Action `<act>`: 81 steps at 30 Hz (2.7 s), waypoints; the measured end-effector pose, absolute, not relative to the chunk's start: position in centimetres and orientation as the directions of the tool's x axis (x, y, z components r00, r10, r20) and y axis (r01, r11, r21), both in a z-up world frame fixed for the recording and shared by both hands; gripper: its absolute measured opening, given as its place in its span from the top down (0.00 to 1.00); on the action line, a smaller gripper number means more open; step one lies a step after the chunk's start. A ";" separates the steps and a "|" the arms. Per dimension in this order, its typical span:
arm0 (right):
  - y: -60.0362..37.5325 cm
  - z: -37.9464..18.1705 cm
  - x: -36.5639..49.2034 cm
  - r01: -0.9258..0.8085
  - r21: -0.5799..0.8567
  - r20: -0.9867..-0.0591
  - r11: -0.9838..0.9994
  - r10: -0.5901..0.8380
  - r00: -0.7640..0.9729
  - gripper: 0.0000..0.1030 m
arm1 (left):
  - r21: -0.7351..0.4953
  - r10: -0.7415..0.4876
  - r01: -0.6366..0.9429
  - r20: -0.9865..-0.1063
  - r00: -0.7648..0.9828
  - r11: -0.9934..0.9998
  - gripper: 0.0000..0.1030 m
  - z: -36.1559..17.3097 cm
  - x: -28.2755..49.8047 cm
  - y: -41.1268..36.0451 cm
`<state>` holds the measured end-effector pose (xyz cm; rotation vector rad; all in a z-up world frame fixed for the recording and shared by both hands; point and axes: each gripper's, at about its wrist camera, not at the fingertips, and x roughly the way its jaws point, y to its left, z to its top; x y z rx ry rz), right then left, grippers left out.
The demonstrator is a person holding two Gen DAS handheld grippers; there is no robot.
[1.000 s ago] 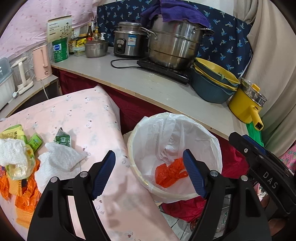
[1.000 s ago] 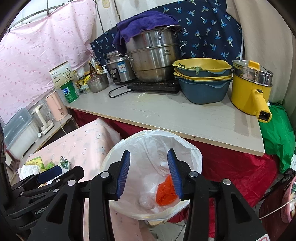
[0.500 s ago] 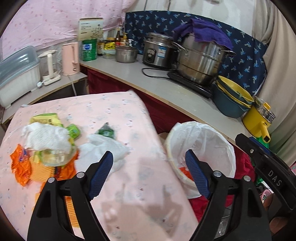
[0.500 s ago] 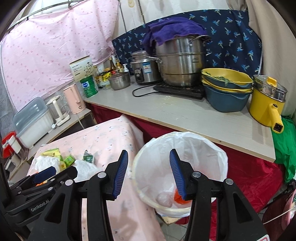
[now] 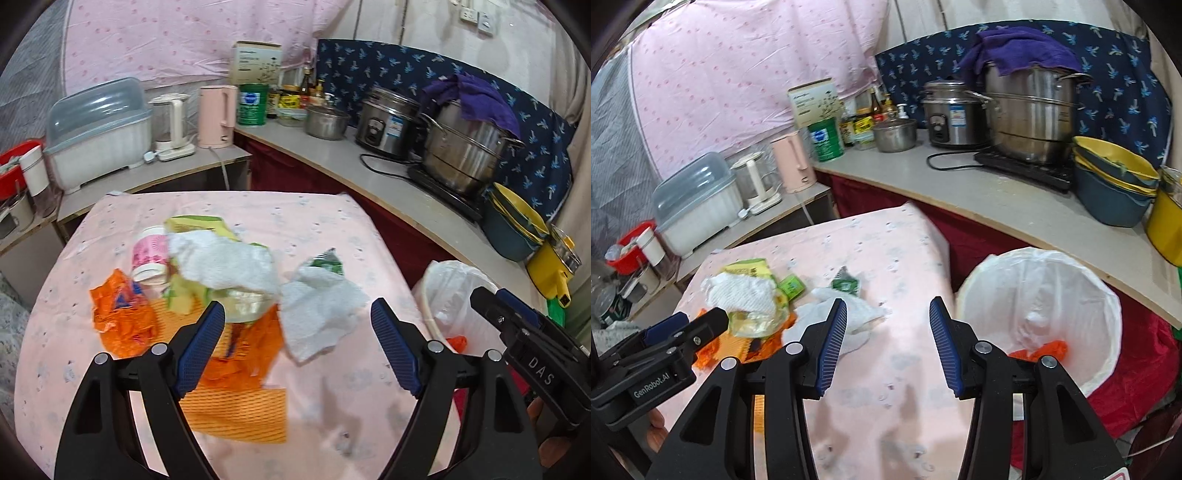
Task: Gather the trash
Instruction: 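Move both open grippers back over the table trash, then grasp the white paper towel with the right gripper, then carry the white paper towel with the right gripper over the trash bin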
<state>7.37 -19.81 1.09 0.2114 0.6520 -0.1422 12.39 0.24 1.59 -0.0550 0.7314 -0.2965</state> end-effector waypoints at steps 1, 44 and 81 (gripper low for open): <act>-19.2 0.9 7.7 0.186 0.149 -0.619 0.971 -0.055 0.783 0.56 | -0.151 -0.277 0.237 -0.651 0.706 0.960 0.24 1.5 12.5 0.8; -13.6 -9.6 18.9 0.112 0.151 -0.781 0.982 0.049 0.622 0.79 | -0.175 -0.248 0.175 -0.701 0.669 0.969 0.95 -1.5 21.5 5.7; -26.9 2.2 4.9 0.288 0.200 -0.578 0.936 -0.124 0.806 0.98 | -0.144 -0.456 0.468 -0.587 0.669 0.872 0.96 7.4 11.6 -10.2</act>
